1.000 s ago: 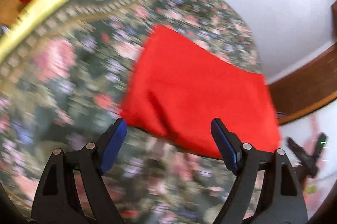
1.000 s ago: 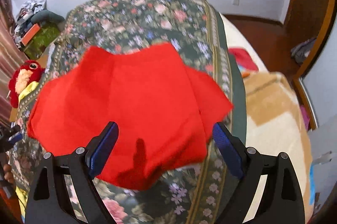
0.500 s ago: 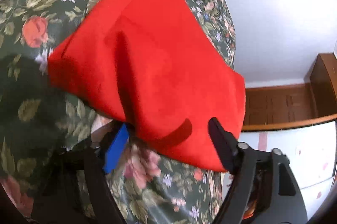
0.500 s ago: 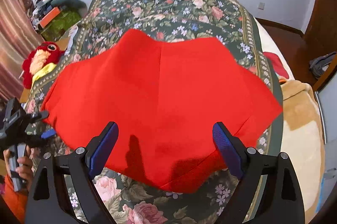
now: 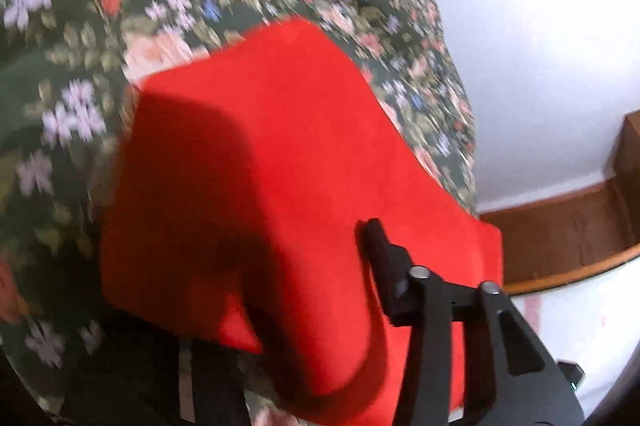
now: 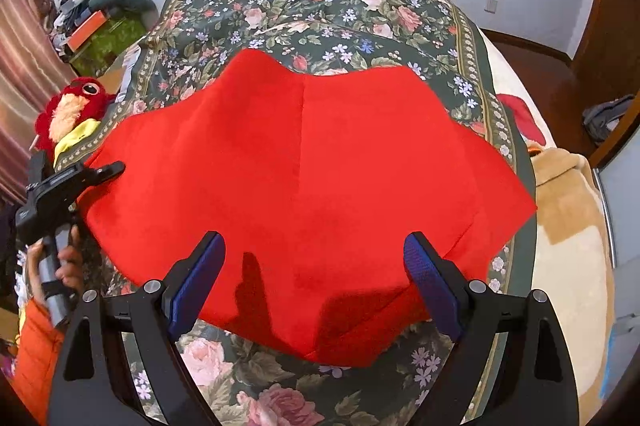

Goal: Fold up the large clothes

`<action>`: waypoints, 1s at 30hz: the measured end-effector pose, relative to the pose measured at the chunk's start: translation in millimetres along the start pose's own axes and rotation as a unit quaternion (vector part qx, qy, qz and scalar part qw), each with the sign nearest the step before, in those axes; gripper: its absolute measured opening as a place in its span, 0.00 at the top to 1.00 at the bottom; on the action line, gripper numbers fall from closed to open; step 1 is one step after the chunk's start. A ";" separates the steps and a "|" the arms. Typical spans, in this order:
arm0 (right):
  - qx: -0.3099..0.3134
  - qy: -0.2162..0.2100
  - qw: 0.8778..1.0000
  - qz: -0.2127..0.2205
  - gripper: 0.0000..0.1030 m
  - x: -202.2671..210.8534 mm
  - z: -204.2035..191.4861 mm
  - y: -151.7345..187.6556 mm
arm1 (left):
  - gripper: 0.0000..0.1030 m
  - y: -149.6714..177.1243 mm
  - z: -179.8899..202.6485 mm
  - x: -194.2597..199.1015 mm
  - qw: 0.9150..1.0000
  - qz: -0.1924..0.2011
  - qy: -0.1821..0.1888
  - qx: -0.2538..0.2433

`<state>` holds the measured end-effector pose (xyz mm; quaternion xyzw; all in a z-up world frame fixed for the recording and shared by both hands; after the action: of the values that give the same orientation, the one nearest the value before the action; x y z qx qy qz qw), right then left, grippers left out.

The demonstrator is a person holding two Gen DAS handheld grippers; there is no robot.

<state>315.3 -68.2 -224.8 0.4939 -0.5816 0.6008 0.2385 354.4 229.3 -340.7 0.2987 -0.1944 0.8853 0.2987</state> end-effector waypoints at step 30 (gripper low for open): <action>0.089 -0.103 0.988 -0.072 0.07 -34.0 -123.3 -8.1 | 0.91 50.5 151.7 151.1 0.948 0.190 -0.065 -0.247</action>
<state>296.9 58.5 -230.4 0.6125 -0.5105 0.5776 0.1750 287.3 174.8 -138.4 0.2300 -0.4796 0.8283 0.1762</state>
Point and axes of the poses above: each gripper's, at about its wrist camera, not at the fingertips, and x roughly against the way its jaws point, z to its right, y to its underside, the point moved 2 cm from there along -x, roughly the way its jaws point, and after that the axes turned 5 degrees about -z, right-handed, at the moved point
